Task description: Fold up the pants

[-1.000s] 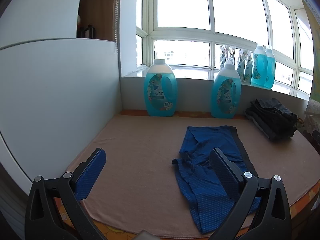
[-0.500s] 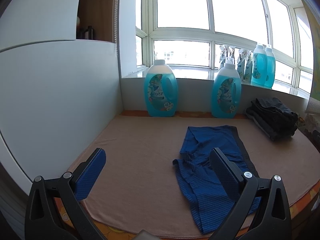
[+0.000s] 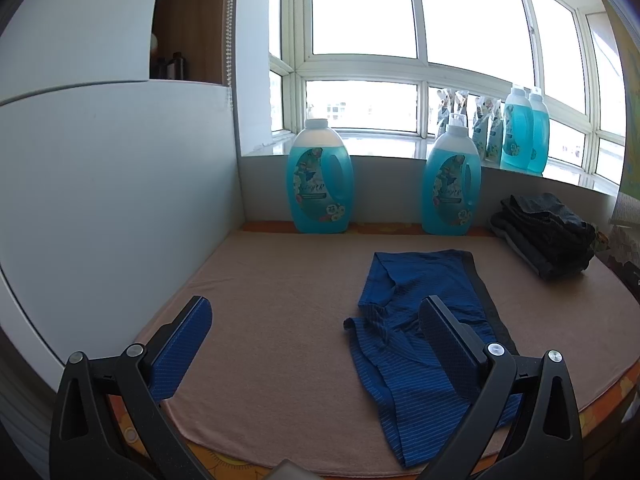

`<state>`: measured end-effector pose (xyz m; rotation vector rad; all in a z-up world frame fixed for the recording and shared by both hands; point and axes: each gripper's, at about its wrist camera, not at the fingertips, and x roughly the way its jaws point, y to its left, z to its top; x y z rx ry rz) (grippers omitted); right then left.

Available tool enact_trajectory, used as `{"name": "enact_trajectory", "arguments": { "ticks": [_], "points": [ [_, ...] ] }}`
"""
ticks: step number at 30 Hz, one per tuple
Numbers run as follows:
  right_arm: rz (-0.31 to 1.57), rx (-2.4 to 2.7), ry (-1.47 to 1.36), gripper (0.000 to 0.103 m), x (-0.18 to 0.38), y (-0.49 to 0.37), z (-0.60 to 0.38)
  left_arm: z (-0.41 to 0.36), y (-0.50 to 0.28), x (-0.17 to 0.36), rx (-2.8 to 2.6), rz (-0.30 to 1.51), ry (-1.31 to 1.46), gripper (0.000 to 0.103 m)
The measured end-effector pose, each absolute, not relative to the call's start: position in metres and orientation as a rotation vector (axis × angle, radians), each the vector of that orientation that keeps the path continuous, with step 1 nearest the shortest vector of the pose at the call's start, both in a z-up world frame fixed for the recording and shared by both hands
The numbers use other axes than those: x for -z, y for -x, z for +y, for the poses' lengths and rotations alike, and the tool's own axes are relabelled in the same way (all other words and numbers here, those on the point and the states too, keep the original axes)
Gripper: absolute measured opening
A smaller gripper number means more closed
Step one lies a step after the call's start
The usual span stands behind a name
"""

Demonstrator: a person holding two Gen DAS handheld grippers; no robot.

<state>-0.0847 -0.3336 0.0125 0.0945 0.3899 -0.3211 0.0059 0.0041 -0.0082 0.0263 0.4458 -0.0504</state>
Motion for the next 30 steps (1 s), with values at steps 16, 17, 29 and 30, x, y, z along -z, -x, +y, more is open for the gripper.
{"name": "enact_trajectory", "arguments": {
  "ticks": [16, 17, 29, 30],
  "points": [
    [0.393, 0.322, -0.094, 0.103, -0.0124, 0.0839, -0.3334, 0.0028, -0.0069, 0.0081, 0.054, 0.448, -0.027, 0.103],
    [0.393, 0.321, -0.094, 0.103, -0.0124, 0.0839, -0.3334, 0.0026, -0.0069, 0.0081, 0.054, 0.448, -0.027, 0.103],
    [0.397, 0.319, -0.092, 0.103, -0.0067, 0.0828, -0.3318, 0.0002, -0.0088, 0.0094, 0.061, 0.456, -0.028, 0.103],
    [0.397, 0.320, -0.092, 0.103, -0.0071, 0.0829, -0.3323, 0.0000, -0.0094, 0.0098, 0.061, 0.457, -0.028, 0.103]
  ]
}}
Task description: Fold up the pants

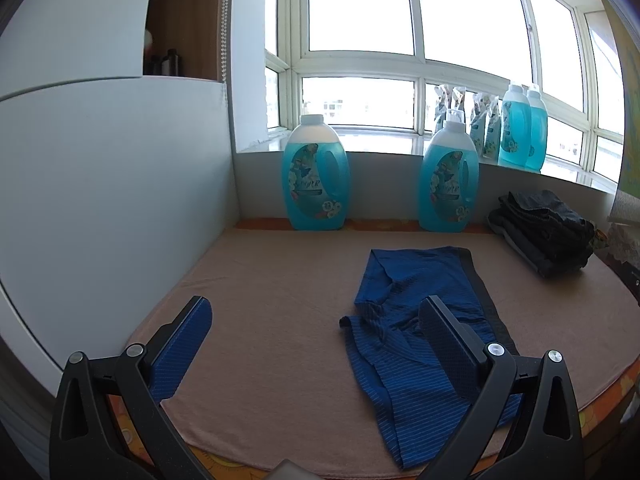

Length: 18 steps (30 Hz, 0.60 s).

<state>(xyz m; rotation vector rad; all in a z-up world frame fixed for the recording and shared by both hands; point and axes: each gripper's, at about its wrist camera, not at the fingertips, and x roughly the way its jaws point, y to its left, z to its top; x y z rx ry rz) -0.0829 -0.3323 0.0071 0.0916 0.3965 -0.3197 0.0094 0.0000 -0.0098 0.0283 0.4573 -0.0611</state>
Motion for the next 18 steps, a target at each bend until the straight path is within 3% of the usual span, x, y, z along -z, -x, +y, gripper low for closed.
{"name": "enact_trajectory", "arguments": {
  "ticks": [18],
  "points": [
    [0.435, 0.261, -0.042, 0.103, 0.010, 0.052, -0.344, 0.012, -0.047, 0.021, 0.123, 0.434, -0.084, 0.103]
  ]
}}
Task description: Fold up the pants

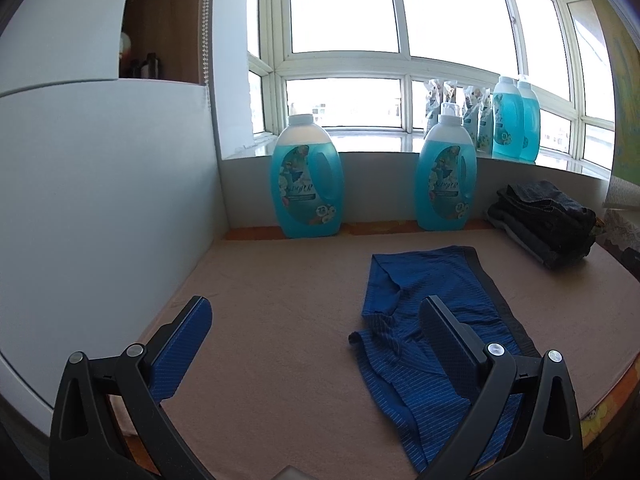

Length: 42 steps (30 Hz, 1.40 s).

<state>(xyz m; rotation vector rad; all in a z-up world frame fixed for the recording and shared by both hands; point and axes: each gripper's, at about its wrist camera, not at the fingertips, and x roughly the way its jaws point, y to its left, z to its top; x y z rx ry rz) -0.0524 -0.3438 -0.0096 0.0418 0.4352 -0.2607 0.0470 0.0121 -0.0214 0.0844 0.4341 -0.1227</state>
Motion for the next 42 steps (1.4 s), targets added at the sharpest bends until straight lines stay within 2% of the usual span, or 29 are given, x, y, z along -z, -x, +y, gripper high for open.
{"name": "enact_trajectory", "arguments": {
  "ticks": [4, 10, 12, 23, 26, 31, 36, 40, 42],
  "points": [
    [0.467, 0.173, -0.011, 0.103, 0.015, 0.041, -0.341, 0.011, -0.059, 0.028, 0.153, 0.466, -0.115, 0.102],
    [0.508, -0.045, 0.111, 0.102, 0.028, 0.046, -0.313, -0.001, -0.055, 0.043, 0.260, 0.522, -0.205, 0.087],
    [0.534, -0.132, 0.169, 0.095, 0.035, 0.049, -0.299, -0.007, -0.049, 0.048, 0.305, 0.543, -0.244, 0.078],
    [0.816, -0.458, 0.463, 0.049, 0.100, 0.054, -0.258, -0.041, -0.019, 0.080, 0.619, 0.748, -0.294, 0.056],
    [0.872, -0.504, 0.484, 0.043, 0.110, 0.052, -0.257, -0.054, -0.014, 0.091, 0.685, 0.805, -0.334, 0.052],
    [0.904, -0.555, 0.541, 0.043, 0.119, 0.050, -0.252, -0.071, -0.006, 0.104, 0.767, 0.868, -0.410, 0.051],
    [0.931, -0.561, 0.599, 0.042, 0.129, 0.043, -0.247, -0.079, -0.006, 0.114, 0.818, 0.916, -0.438, 0.044],
    [0.944, -0.549, 0.635, 0.021, 0.132, 0.038, -0.244, -0.082, -0.008, 0.119, 0.846, 0.936, -0.430, 0.044],
    [0.947, -0.555, 0.624, 0.015, 0.131, 0.034, -0.244, -0.084, -0.009, 0.121, 0.856, 0.939, -0.437, 0.044]
  ]
}}
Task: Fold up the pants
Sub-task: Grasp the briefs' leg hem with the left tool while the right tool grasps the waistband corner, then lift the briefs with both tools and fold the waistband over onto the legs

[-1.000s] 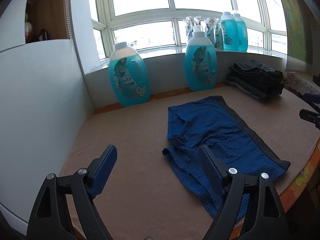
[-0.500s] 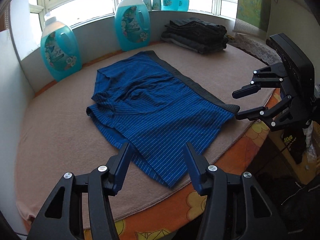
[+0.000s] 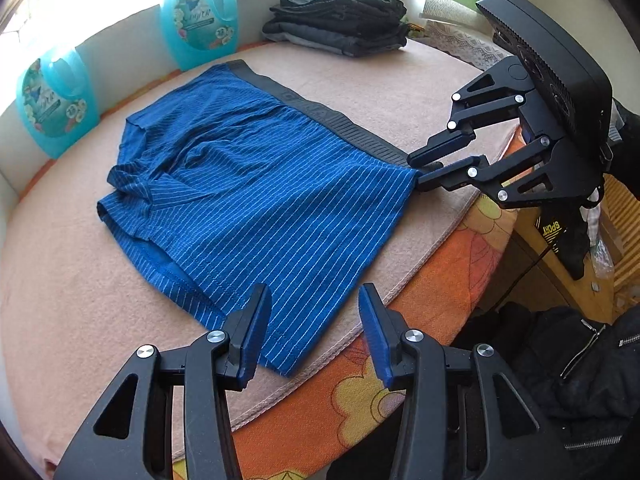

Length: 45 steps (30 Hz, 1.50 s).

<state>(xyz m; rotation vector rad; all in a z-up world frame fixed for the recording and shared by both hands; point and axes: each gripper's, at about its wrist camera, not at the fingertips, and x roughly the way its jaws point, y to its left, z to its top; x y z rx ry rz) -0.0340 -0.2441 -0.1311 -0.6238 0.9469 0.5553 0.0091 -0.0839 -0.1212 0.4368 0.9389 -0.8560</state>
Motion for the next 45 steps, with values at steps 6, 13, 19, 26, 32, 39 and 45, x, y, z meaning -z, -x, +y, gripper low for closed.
{"name": "enact_trajectory", "arguments": {
  "ticks": [6, 13, 19, 26, 32, 39, 45],
  "points": [
    [0.939, -0.547, 0.561, 0.009, 0.120, 0.024, -0.248, -0.091, -0.011, 0.132, 0.848, 0.952, -0.488, 0.044],
    [0.938, -0.513, 0.444, 0.008, 0.105, 0.007, -0.261, -0.093, -0.010, 0.133, 0.825, 0.931, -0.498, 0.044],
    [0.925, -0.513, 0.428, 0.008, 0.098, 0.008, -0.262, -0.088, -0.017, 0.132, 0.790, 0.919, -0.479, 0.007],
    [0.930, -0.533, 0.419, 0.008, 0.107, 0.017, -0.263, -0.079, -0.025, 0.121, 0.791, 0.889, -0.417, 0.004],
    [0.941, -0.555, 0.449, 0.022, 0.119, 0.028, -0.258, -0.077, -0.029, 0.114, 0.775, 0.864, -0.403, 0.002],
    [0.898, -0.562, 0.514, 0.050, 0.123, 0.046, -0.252, -0.076, -0.033, 0.109, 0.774, 0.847, -0.406, 0.002],
    [0.915, -0.493, 0.592, 0.014, 0.131, 0.039, -0.252, -0.073, -0.036, 0.102, 0.767, 0.825, -0.400, 0.002]
  ]
}}
